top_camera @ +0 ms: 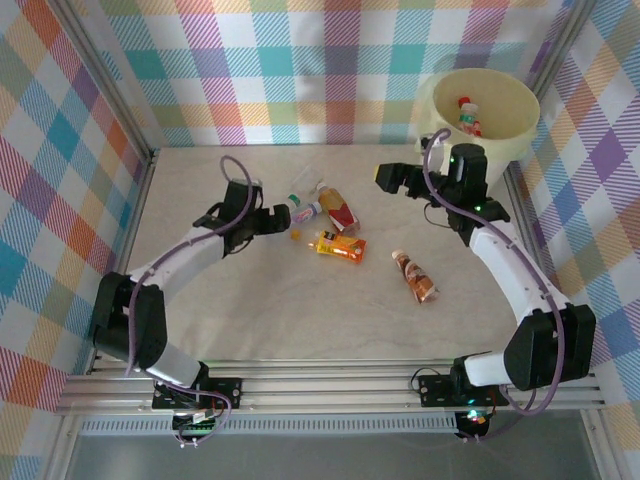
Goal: Put the plastic bottles in the bin
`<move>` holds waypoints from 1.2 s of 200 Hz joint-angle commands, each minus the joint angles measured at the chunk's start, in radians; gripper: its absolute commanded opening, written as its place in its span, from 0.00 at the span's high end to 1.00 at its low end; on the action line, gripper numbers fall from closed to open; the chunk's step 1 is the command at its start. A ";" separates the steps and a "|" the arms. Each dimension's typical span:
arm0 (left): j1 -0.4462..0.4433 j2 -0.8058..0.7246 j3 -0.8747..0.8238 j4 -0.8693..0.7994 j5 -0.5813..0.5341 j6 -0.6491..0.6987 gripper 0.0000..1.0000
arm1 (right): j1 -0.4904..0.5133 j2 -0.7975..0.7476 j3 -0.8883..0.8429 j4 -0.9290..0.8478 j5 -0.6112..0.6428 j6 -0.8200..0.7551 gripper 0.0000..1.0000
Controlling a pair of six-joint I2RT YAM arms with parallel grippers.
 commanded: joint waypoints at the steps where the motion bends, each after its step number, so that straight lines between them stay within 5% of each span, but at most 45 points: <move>1: 0.062 0.038 0.068 -0.196 0.135 0.331 0.00 | 0.002 -0.052 -0.019 0.001 0.008 -0.001 0.00; 61: 0.097 0.190 0.221 -0.317 0.261 0.540 0.05 | 0.004 -0.103 -0.073 -0.014 0.068 0.000 0.00; 146: 0.098 0.463 0.454 -0.422 0.224 0.629 0.11 | 0.004 -0.155 -0.109 -0.050 0.140 -0.018 0.00; 240: 0.097 0.525 0.460 -0.387 0.299 0.609 0.20 | 0.004 -0.152 -0.122 -0.060 0.159 -0.020 0.00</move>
